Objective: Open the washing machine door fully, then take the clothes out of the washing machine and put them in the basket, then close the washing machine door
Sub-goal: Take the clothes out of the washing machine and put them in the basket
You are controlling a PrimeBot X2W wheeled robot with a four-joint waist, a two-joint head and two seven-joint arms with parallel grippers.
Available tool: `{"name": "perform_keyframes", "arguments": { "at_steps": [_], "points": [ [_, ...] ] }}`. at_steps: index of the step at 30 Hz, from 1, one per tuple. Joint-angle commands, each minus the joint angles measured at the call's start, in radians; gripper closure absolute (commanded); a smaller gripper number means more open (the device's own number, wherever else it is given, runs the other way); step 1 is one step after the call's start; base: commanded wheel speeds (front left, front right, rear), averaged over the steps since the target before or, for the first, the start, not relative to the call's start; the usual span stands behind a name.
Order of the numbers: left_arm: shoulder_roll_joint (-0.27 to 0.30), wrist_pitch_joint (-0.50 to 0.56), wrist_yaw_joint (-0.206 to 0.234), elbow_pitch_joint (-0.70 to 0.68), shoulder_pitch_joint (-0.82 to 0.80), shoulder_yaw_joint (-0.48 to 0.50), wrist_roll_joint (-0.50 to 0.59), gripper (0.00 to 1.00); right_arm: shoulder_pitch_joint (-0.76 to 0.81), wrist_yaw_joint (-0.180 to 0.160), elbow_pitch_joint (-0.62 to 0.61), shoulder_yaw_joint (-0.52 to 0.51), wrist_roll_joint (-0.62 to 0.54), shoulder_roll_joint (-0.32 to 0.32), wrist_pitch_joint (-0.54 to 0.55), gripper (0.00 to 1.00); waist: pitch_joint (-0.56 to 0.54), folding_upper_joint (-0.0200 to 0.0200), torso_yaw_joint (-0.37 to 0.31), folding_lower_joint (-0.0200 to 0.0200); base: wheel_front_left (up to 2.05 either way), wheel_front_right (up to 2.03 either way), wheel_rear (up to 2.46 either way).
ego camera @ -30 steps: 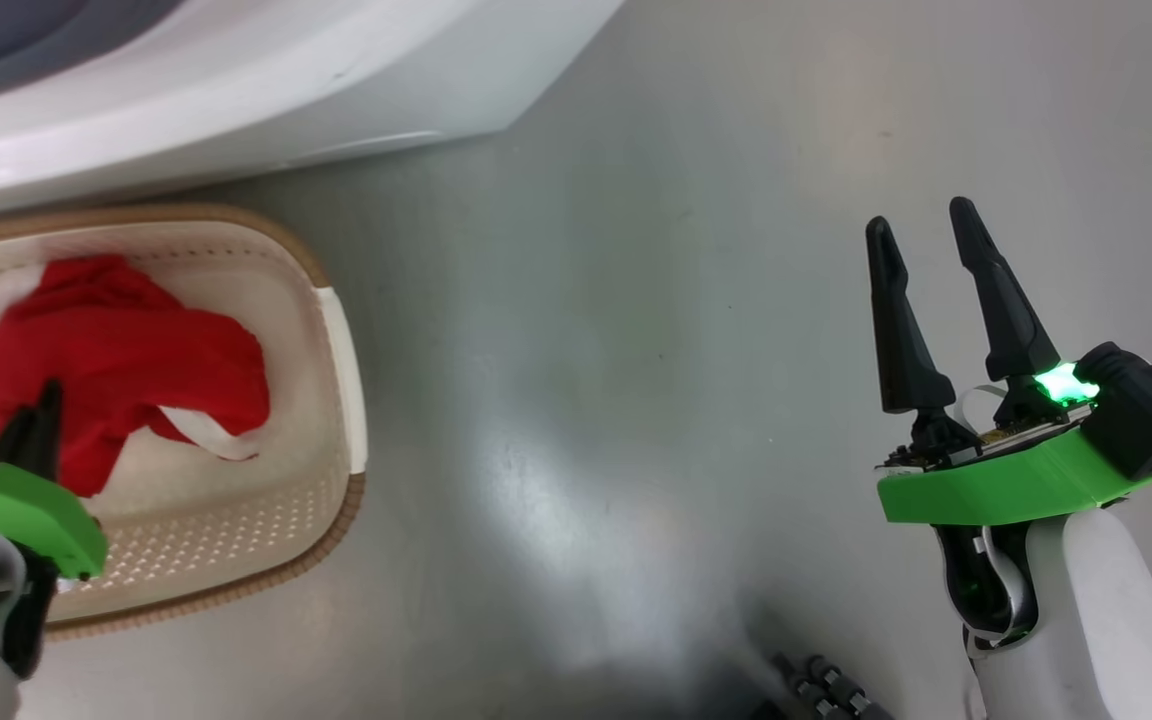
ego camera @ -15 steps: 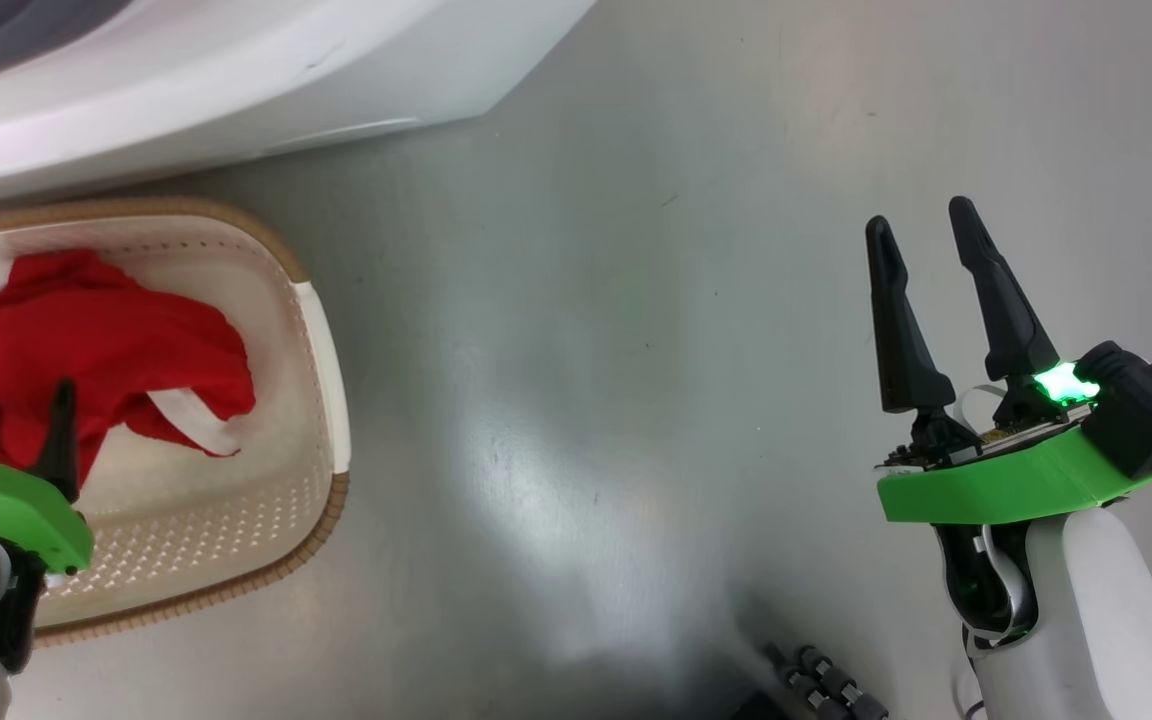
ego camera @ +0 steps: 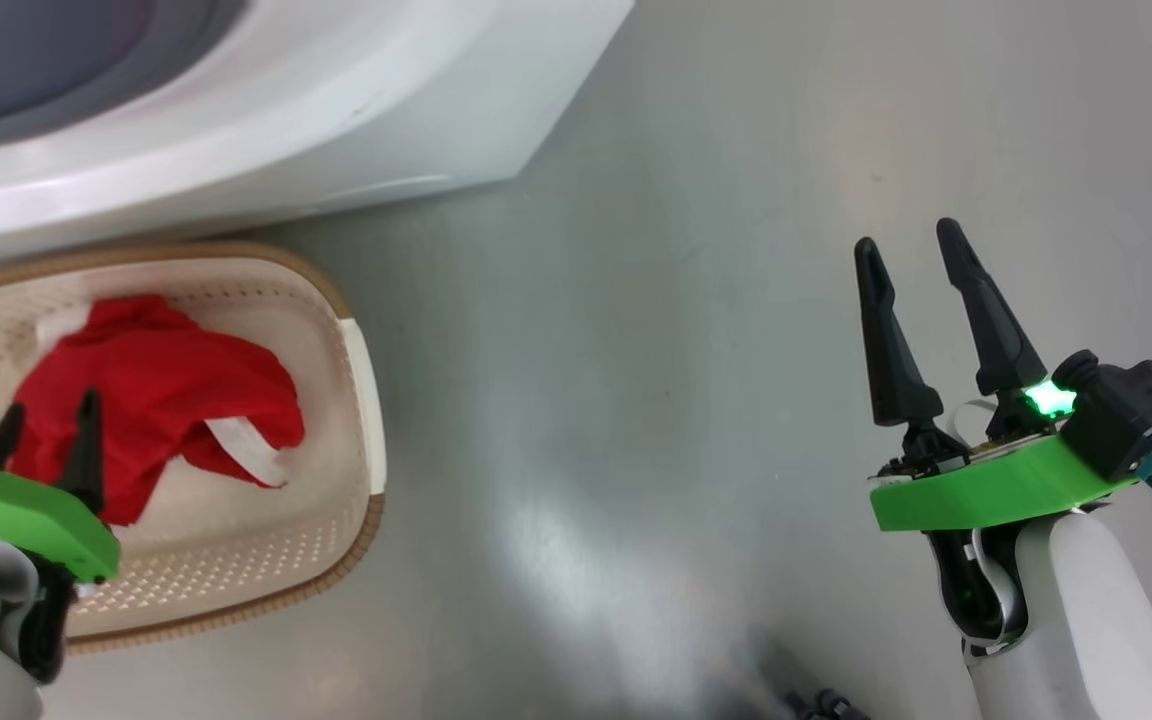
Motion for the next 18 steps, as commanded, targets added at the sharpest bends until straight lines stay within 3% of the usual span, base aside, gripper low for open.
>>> {"name": "perform_keyframes", "arguments": {
  "at_steps": [1,8,18],
  "points": [
    [0.032,-0.006,-0.003,-0.016,0.032,0.039,0.006,0.00,0.031,0.002,-0.015,0.019,-0.011,0.001,-0.005,0.00,-0.051,0.0000,0.023,0.0000,0.00,0.00,0.00],
    [0.008,-0.006,-0.003,-0.076,0.094,0.100,0.050,0.00,0.056,0.002,0.010,0.011,-0.031,0.001,-0.005,0.00,-0.149,0.0000,0.052,0.0000,0.00,0.00,0.00],
    [-0.046,-0.006,-0.003,-0.222,0.211,0.258,0.152,0.00,0.109,0.002,0.051,0.004,-0.062,0.001,-0.005,0.00,-0.300,0.0000,0.097,0.0000,0.00,0.00,0.00]
  ]
}}
